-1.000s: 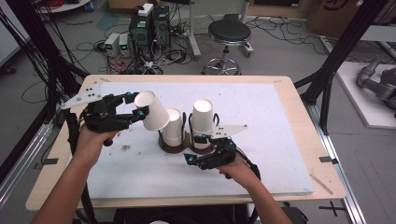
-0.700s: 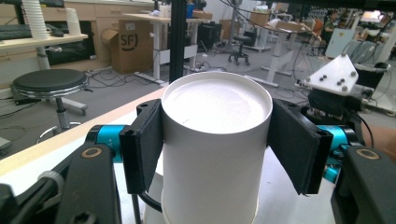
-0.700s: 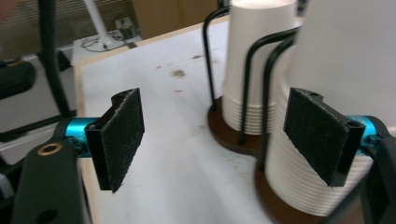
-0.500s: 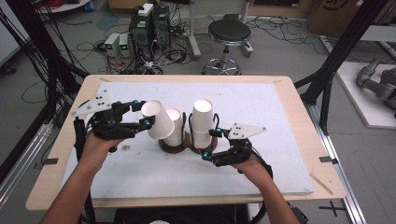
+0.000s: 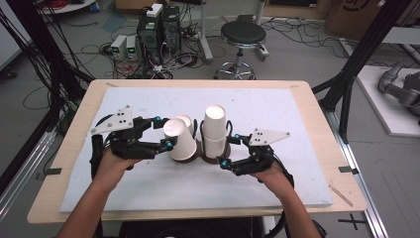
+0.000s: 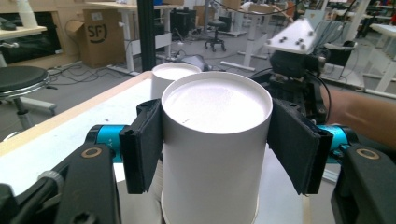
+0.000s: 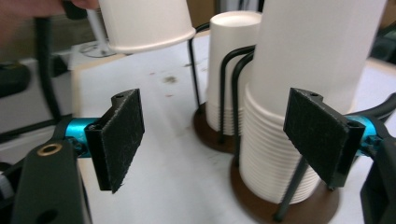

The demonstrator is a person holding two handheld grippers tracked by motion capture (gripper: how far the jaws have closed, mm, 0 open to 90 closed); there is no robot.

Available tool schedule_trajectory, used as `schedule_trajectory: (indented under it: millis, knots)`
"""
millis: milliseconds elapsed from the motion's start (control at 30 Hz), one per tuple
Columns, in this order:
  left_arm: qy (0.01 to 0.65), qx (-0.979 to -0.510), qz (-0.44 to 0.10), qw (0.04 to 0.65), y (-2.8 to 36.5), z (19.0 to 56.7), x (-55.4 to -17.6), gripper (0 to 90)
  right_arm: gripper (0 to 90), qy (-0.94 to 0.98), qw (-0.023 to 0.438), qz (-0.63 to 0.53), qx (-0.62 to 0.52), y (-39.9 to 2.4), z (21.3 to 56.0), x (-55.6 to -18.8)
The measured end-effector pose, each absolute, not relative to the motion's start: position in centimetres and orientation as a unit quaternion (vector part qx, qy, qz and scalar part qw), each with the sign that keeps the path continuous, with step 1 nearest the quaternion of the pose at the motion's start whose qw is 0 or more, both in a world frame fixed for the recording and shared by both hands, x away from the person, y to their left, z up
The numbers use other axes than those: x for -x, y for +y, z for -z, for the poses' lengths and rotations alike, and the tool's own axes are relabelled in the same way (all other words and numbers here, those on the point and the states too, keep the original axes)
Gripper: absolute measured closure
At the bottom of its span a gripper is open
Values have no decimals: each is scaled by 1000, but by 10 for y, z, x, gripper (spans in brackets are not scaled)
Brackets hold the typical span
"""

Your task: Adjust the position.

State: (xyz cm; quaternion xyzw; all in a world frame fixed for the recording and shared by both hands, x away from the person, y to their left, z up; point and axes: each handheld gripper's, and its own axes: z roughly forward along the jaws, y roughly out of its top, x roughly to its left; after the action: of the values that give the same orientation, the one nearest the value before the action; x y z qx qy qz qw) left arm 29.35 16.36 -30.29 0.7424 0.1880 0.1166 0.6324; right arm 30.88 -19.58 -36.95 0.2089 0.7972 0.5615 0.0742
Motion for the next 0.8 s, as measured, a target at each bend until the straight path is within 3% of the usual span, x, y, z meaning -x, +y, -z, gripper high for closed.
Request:
schedule_trajectory:
  millis: [800]
  knots:
    - [141,-760,-81,629,135,326,-293,364,207,798,54,-583,-140,-177,368,-298]
